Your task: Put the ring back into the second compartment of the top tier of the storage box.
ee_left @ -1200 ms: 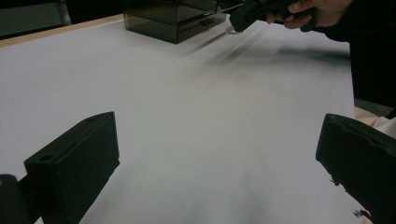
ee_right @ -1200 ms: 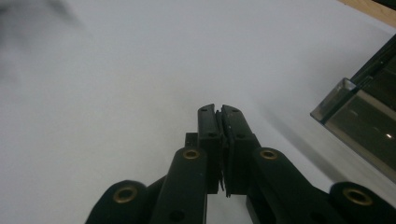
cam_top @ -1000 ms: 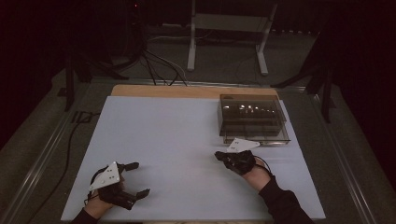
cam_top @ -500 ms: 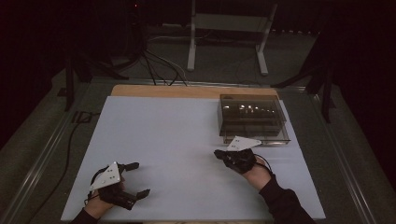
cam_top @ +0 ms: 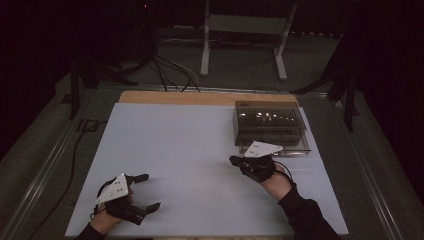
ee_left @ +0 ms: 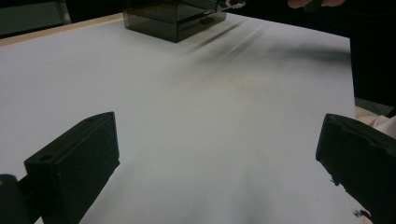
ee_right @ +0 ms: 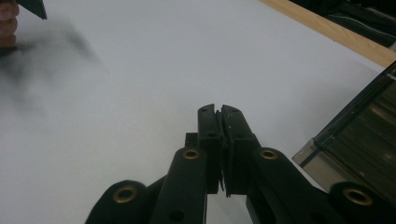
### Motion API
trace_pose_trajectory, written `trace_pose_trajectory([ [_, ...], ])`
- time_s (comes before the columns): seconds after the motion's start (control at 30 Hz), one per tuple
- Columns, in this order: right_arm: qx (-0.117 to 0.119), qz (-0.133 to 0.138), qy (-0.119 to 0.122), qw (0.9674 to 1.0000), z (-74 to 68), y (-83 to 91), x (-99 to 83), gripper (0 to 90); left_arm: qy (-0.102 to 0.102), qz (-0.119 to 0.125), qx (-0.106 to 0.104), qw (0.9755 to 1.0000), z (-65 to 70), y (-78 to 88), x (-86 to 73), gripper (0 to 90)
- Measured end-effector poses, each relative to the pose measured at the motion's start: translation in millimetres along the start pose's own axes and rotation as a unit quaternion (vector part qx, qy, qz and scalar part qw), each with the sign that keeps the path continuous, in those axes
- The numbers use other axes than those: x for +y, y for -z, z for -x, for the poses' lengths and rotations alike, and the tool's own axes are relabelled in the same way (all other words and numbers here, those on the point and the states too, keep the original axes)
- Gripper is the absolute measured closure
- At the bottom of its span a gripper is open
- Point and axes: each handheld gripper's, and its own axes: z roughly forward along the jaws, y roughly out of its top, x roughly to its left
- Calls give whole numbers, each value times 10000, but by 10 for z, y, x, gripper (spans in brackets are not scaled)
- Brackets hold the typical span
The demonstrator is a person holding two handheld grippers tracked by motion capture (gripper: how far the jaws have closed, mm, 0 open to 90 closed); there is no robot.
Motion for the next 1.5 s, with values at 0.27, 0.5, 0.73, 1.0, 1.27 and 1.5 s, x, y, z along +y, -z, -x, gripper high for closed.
trace_pose_trajectory([
  [0.27,-68,48,19,10000,26,47,50,871,-15,-28,-1,10000,3,-5,-2,6],
  [0.5,-124,123,27,9998,68,101,83,871,-21,-28,4,10000,0,-4,-1,6],
  [0.73,-229,183,-6,9996,119,171,112,871,-18,-13,8,10000,1,-1,0,6],
  [1.0,-361,249,-39,9990,199,257,136,871,-25,-28,10,10000,1,-3,-2,6],
  [1.27,-504,319,-126,9981,293,341,140,871,-22,-17,8,10000,3,-3,-1,7],
  [1.5,-621,360,-194,9972,380,403,125,871,-22,-20,6,10000,2,-3,-1,6],
])
